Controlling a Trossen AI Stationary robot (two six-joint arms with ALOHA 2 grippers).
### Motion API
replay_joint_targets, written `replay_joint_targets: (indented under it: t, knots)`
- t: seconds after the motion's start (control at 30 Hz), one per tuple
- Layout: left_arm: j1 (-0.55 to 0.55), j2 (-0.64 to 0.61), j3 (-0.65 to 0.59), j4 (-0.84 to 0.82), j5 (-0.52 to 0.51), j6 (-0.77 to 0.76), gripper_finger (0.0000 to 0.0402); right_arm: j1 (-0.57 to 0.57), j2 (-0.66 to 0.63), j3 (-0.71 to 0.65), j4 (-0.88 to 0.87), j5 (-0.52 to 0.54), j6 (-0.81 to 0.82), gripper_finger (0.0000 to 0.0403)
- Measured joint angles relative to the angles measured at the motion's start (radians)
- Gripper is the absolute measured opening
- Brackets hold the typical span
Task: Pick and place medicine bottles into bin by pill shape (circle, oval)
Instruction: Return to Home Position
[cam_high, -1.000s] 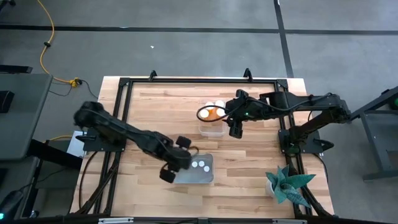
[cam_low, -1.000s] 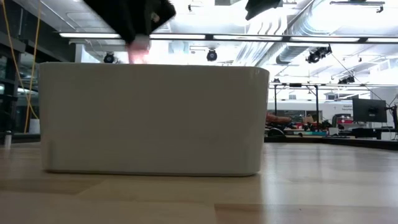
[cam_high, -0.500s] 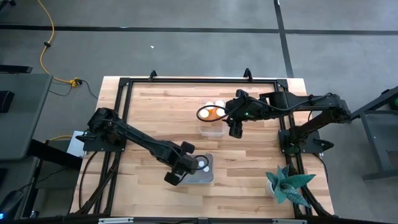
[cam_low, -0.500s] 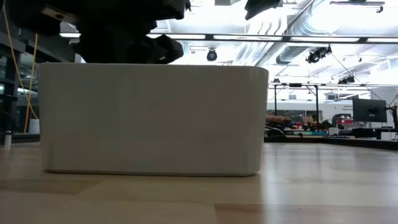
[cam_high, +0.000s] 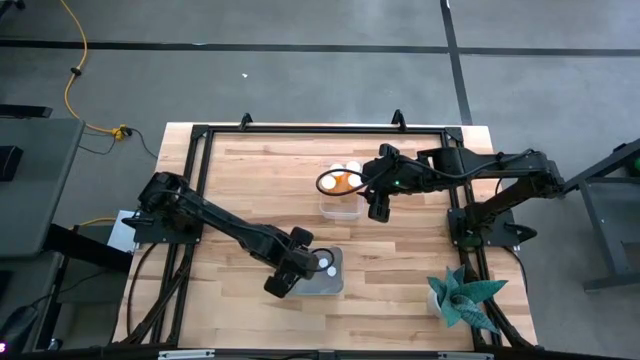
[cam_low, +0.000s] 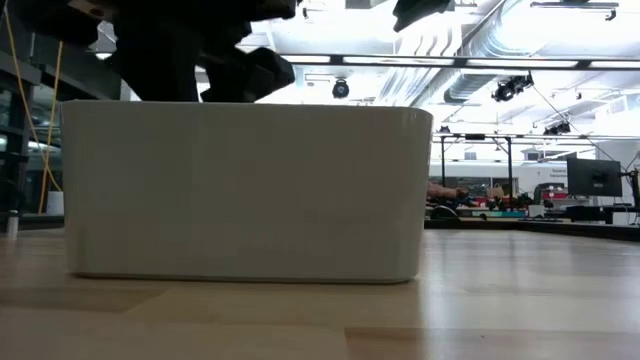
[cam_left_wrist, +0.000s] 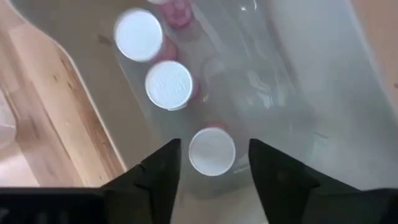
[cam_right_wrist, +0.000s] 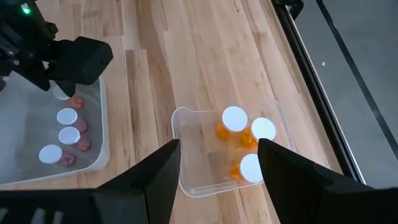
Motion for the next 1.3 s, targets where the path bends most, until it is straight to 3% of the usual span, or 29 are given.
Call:
replay_joint_targets:
  t: [0.23, 0.37, 0.5, 0.73, 1.0, 1.13, 1.3]
  knots:
    - [0.014, -0.095, 0.018, -0.063, 0.025, -0.001, 0.0237, 0.000, 0.000, 0.000, 0.018, 0.000, -0.008, 0.0209]
    - [0.060, -0.214, 0.049, -0.148, 0.014, -0.066, 0.0242, 0.000, 0.000, 0.000, 0.023, 0.000, -0.015, 0.0209]
    - [0.131, -0.424, 0.010, -0.101, -0.030, -0.132, 0.0230, 0.000, 0.001, -0.001, 0.025, -0.002, -0.014, 0.0209]
    - [0.238, -0.861, -0.228, 0.242, -0.107, -0.120, 0.0168, 0.000, 0.001, -0.001, 0.034, -0.009, 0.004, 0.0209]
    - [0.303, -1.261, -0.542, 0.457, -0.114, -0.133, 0.0021, 0.000, 0.001, -0.001, 0.062, -0.036, 0.048, 0.0203]
    - [0.310, -1.412, -0.694, 0.563, -0.112, -0.172, 0.0010, 0.000, 0.001, -0.001, 0.094, -0.057, 0.076, 0.0165]
    - [0.310, -1.569, -0.901, 0.713, -0.096, -0.238, 0.0002, 0.000, 0.001, -0.001, 0.102, -0.104, 0.155, 0.0036]
